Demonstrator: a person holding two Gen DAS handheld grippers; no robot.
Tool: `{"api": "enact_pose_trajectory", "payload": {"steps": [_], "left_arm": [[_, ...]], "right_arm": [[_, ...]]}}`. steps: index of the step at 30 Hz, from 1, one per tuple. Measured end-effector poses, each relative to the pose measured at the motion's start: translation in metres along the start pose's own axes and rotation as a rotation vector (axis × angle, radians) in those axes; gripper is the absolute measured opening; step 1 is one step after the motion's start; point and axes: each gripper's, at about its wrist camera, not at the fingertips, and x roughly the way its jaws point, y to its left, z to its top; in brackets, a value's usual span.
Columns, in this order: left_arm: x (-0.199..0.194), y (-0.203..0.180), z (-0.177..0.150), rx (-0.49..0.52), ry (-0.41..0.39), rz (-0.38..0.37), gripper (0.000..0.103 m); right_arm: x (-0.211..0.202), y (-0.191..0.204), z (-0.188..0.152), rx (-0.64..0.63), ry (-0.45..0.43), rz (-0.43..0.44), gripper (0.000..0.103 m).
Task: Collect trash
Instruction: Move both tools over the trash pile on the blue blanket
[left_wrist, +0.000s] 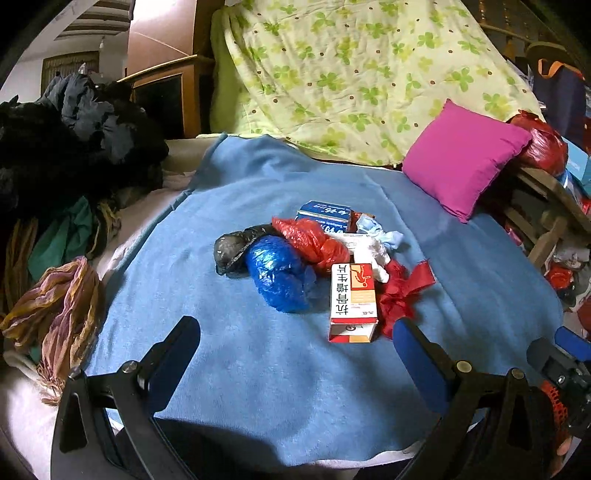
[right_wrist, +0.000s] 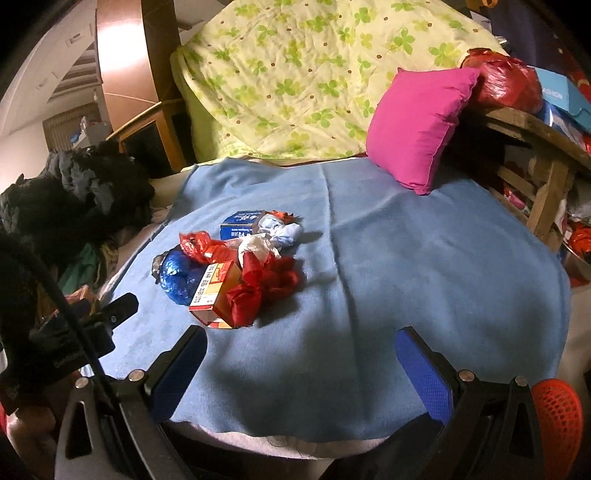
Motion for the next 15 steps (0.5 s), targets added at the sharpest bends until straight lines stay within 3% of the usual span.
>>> {"api": "enact_pose_trajectory", "payload": {"steps": [15], "left_arm": [[0.0077, 0.0097, -0.0091, 0.020, 0.029, 0.009, 0.103]], "right_arm": [[-0.0001, 0.0010, -0.0055, 0.000, 0.013, 0.002, 0.103]]}}
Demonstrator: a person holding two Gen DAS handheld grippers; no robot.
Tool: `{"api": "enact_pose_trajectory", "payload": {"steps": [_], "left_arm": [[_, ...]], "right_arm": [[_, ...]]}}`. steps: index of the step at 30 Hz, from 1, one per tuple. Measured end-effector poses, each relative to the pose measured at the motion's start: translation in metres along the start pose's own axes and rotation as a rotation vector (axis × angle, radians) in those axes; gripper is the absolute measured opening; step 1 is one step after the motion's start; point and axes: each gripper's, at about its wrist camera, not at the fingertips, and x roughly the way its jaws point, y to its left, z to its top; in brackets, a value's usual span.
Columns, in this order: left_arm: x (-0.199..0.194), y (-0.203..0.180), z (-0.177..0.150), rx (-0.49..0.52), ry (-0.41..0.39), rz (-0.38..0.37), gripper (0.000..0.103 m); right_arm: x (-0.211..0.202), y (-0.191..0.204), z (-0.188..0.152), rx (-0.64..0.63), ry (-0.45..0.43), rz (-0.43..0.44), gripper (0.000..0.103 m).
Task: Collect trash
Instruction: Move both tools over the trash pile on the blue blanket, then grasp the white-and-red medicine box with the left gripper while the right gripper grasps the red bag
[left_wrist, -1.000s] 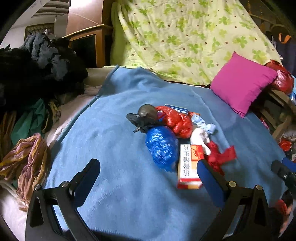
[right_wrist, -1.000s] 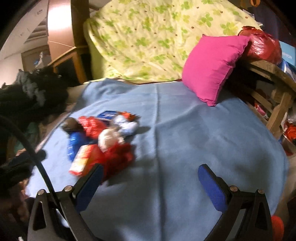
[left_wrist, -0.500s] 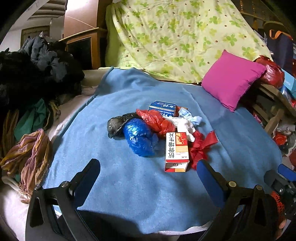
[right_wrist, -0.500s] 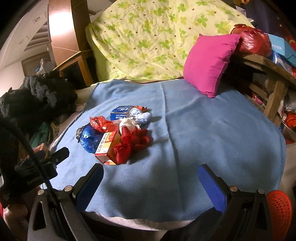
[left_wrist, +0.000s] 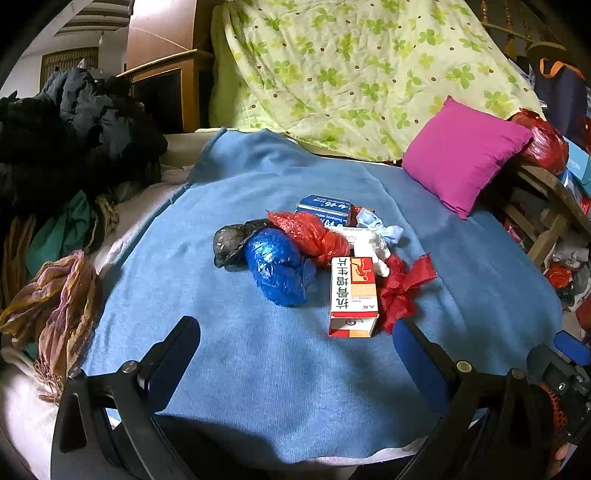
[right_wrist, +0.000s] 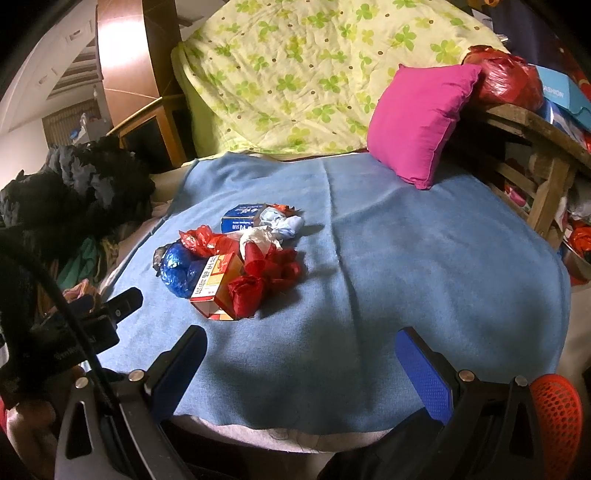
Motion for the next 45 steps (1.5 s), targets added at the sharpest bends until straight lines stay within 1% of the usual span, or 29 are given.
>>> {"api": "enact_pose_trajectory", "payload": {"steps": [4, 7, 11, 16, 18, 22, 25, 28, 29, 30, 31, 32, 33, 34, 38, 40, 45], "left_arm": [[0.006, 0.013, -0.005, -0.040, 0.008, -0.004, 0.103], [0.015, 0.028, -0.010, -0.074, 0.044, 0.005, 0.103], [0.022, 0.032, -0.015, -0.078, 0.058, -0.001, 0.103], [0.035, 0.007, -0.010, -0.008, 0.067, -0.049, 0.103], [0.045, -0.007, -0.003, 0.021, 0.069, -0.041, 0.103], [0.069, -0.027, 0.019, 0.022, 0.085, -0.033, 0.103], [0.091, -0.038, 0.030, 0.021, 0.124, -0.035, 0.103], [0.115, -0.043, 0.031, 0.014, 0.175, -0.013, 0.097], [0.121, -0.043, 0.030, 0.010, 0.189, -0.011, 0.092], [0.128, -0.043, 0.030, 0.001, 0.210, -0.011, 0.082], [0.133, -0.042, 0.030, -0.009, 0.226, -0.017, 0.078], [0.138, -0.041, 0.030, -0.022, 0.244, -0.028, 0.068], [0.143, -0.040, 0.029, -0.034, 0.261, -0.039, 0.055], [0.145, -0.038, 0.026, -0.043, 0.267, -0.055, 0.050], [0.140, -0.036, 0.023, -0.038, 0.262, -0.077, 0.049], [0.130, -0.030, 0.023, -0.048, 0.230, -0.083, 0.049], [0.092, -0.011, 0.014, -0.063, 0.152, -0.114, 0.049]], "right_arm": [[0.000, -0.006, -0.001, 0.016, 0.004, -0.007, 0.103], [0.004, -0.012, -0.005, 0.036, 0.016, -0.008, 0.103], [0.013, -0.019, -0.012, 0.065, 0.045, 0.003, 0.103], [0.020, -0.026, -0.019, 0.082, 0.059, 0.015, 0.103], [0.021, -0.031, -0.022, 0.091, 0.065, 0.014, 0.103], [0.023, -0.042, -0.026, 0.117, 0.074, 0.005, 0.103], [0.023, -0.054, -0.028, 0.153, 0.084, 0.002, 0.103], [0.023, -0.061, -0.030, 0.167, 0.086, -0.004, 0.103], [0.023, -0.063, -0.031, 0.169, 0.086, -0.007, 0.103], [0.022, -0.064, -0.032, 0.171, 0.088, -0.009, 0.103], [0.022, -0.065, -0.034, 0.173, 0.091, -0.010, 0.103], [0.021, -0.065, -0.034, 0.173, 0.092, -0.012, 0.103], [0.021, -0.066, -0.035, 0.171, 0.094, -0.014, 0.103], [0.022, -0.066, -0.036, 0.170, 0.098, -0.016, 0.103], [0.022, -0.063, -0.036, 0.161, 0.104, -0.019, 0.103], [0.024, -0.061, -0.035, 0.151, 0.108, -0.017, 0.103], [0.036, -0.049, -0.031, 0.111, 0.124, -0.017, 0.103]]}}
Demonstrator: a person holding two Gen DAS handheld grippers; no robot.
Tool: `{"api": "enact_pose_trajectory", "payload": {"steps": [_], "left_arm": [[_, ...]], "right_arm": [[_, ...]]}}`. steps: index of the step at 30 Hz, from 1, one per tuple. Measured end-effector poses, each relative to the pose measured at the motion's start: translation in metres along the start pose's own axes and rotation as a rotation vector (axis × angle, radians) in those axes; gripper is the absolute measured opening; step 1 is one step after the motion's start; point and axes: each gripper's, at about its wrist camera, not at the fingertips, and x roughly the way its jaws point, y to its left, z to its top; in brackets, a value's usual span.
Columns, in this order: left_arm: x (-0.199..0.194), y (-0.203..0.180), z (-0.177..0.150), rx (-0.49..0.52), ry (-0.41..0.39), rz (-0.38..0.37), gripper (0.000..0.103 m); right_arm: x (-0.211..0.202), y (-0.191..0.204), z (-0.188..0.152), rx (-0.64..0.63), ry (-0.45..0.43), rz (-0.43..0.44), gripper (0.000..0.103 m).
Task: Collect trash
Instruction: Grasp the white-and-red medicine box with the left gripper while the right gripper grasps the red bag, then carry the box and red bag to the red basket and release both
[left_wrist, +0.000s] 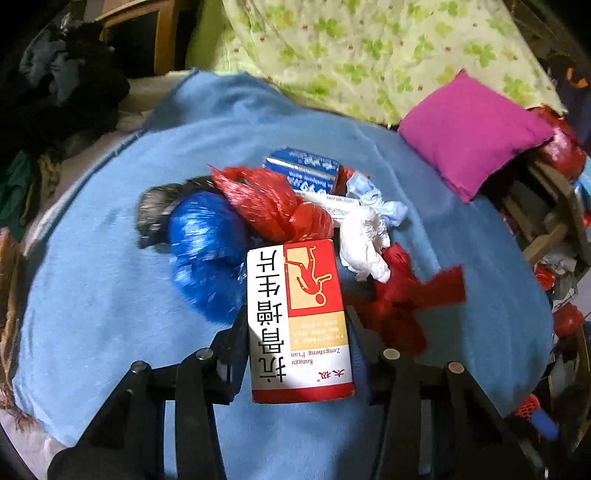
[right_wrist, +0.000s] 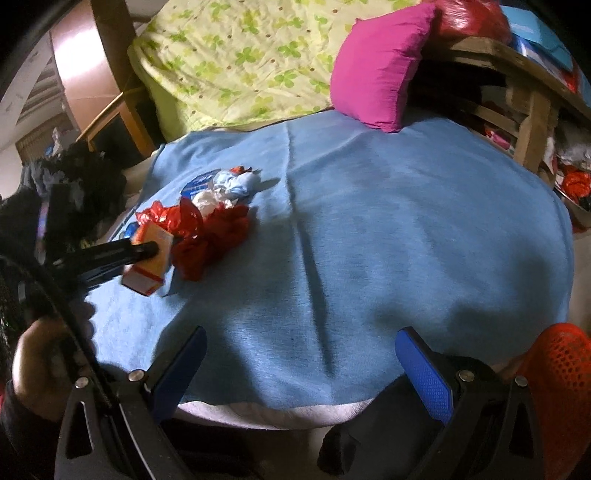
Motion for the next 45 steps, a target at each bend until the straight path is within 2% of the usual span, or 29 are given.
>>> {"api": "enact_pose_trajectory", "payload": {"steps": [4, 8, 12, 16, 18, 19, 20, 23, 24, 26, 28, 37, 45], "left_arm": [[-0.023, 0.018, -0.017, -0.019, -0.089, 0.004, 0.049], [-0.032, 0.041, -0.024, -0.067, -0.172, 0.057, 0.049], [-0.031, 0.061, -0.023, -0.115, -0.201, 0.110, 0.049], [-0.020, 0.077, -0.025, -0.152, -0.174, 0.128, 0.049], [-0.016, 0.083, -0.025, -0.171, -0.161, 0.125, 0.049], [-0.015, 0.083, -0.024, -0.175, -0.160, 0.119, 0.049], [-0.018, 0.085, -0.027, -0.171, -0.161, 0.117, 0.049], [-0.018, 0.082, -0.029, -0.155, -0.160, 0.114, 0.049], [-0.018, 0.081, -0.029, -0.150, -0.160, 0.114, 0.049], [-0.019, 0.079, -0.030, -0.139, -0.164, 0.117, 0.049], [-0.020, 0.078, -0.031, -0.130, -0.169, 0.123, 0.049], [-0.029, 0.050, -0.031, -0.061, -0.182, 0.116, 0.049], [-0.047, -0.008, -0.026, 0.062, -0.191, 0.039, 0.049]], "right_arm": [[0.014, 0.020, 0.012, -0.033, 0.020, 0.026, 0.103], [0.036, 0.049, 0.034, -0.077, 0.031, 0.070, 0.103], [0.063, 0.078, 0.053, -0.099, 0.049, 0.081, 0.103], [0.099, 0.099, 0.070, -0.105, 0.090, 0.074, 0.102], [0.116, 0.105, 0.076, -0.107, 0.104, 0.050, 0.094], [0.122, 0.108, 0.078, -0.106, 0.106, 0.030, 0.078], [0.129, 0.110, 0.079, -0.102, 0.114, 0.012, 0.068], [0.153, 0.111, 0.079, -0.086, 0.182, 0.007, 0.065], [0.157, 0.111, 0.076, -0.090, 0.189, 0.004, 0.057], [0.155, 0.111, 0.073, -0.111, 0.157, -0.023, 0.037], [0.149, 0.103, 0.071, -0.087, 0.155, 0.010, 0.028], [0.091, 0.050, 0.064, -0.037, 0.068, 0.003, 0.027], [0.018, -0.017, 0.056, 0.060, -0.045, -0.027, 0.027]]}}
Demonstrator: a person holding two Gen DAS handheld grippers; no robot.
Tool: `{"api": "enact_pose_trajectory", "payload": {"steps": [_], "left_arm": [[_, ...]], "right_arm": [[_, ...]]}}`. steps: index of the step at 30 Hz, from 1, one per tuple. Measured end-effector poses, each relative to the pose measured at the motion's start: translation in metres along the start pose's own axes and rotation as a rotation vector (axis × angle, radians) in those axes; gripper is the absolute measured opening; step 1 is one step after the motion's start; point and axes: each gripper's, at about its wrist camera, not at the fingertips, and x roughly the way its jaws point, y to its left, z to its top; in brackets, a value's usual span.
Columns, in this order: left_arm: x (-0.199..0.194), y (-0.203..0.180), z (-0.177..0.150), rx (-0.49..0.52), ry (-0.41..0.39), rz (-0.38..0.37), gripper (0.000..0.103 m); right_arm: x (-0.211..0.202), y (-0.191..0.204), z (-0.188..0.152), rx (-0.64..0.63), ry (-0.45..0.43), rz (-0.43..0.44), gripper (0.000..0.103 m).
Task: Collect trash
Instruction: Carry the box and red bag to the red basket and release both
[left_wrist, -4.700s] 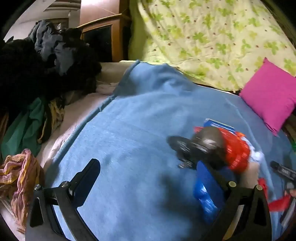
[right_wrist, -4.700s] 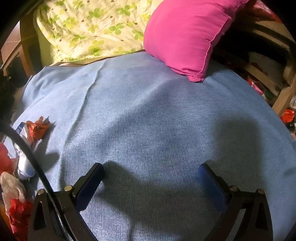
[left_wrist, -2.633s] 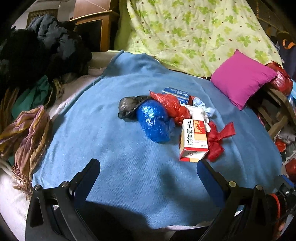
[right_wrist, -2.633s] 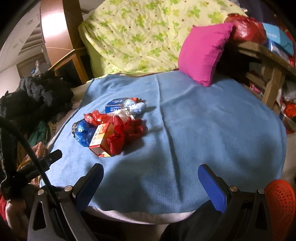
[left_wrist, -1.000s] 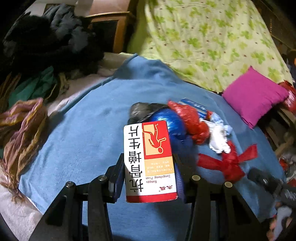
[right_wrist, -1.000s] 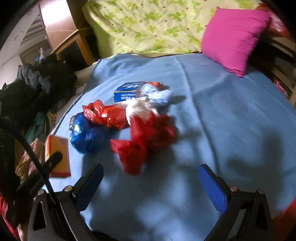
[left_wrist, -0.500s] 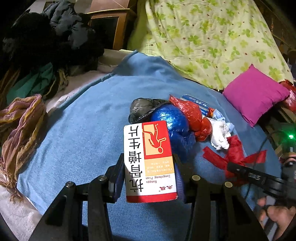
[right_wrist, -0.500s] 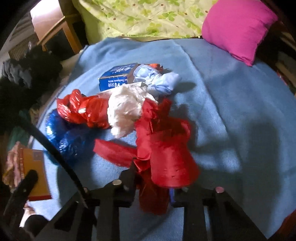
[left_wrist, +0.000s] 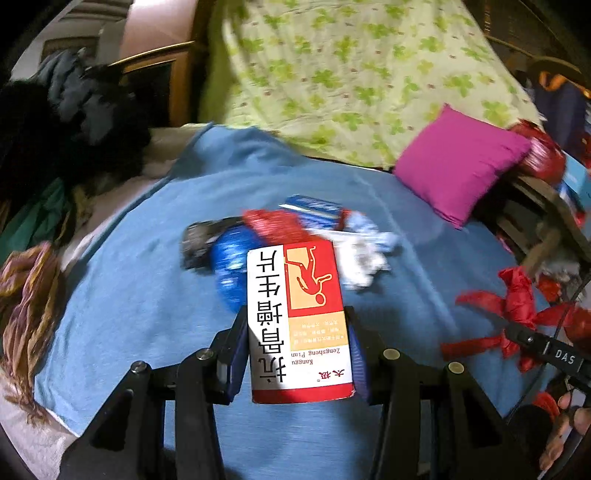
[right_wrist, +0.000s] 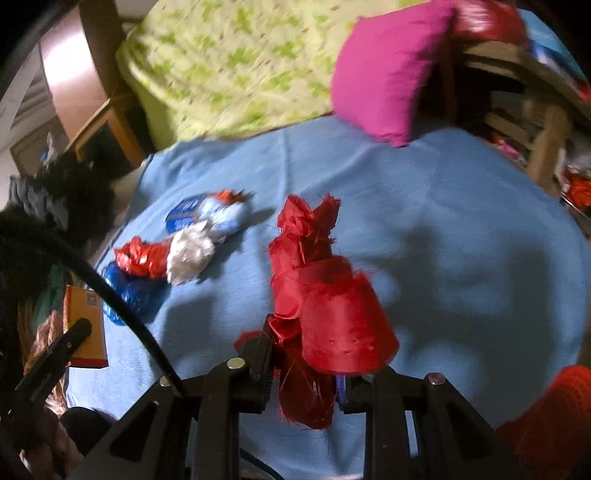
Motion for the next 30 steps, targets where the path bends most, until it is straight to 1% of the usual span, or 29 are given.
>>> {"api": "enact_pose_trajectory", "payload": {"steps": [7, 12, 17, 23, 30], "left_arm": [[-0.019, -0.071, 0.013, 0.113, -0.011, -0.126, 0.049], [-0.030, -0.124, 0.018, 0.178, -0.010, -0.227, 0.049], [-0.041, -0.181, 0.013, 0.253, -0.001, -0.320, 0.049], [-0.052, -0.234, -0.001, 0.326, 0.023, -0.412, 0.049], [-0.062, -0.284, -0.025, 0.411, 0.059, -0.495, 0.049]], "right_arm": [[-0.061, -0.063, -0.005, 0.074, -0.089, -0.061, 0.027], [-0.106, -0.112, -0.013, 0.148, -0.159, -0.134, 0.027], [-0.144, -0.162, -0.030, 0.208, -0.195, -0.213, 0.027], [-0.173, -0.210, -0.057, 0.278, -0.196, -0.295, 0.027], [-0.180, -0.248, -0.092, 0.333, -0.146, -0.374, 0.027]]}}
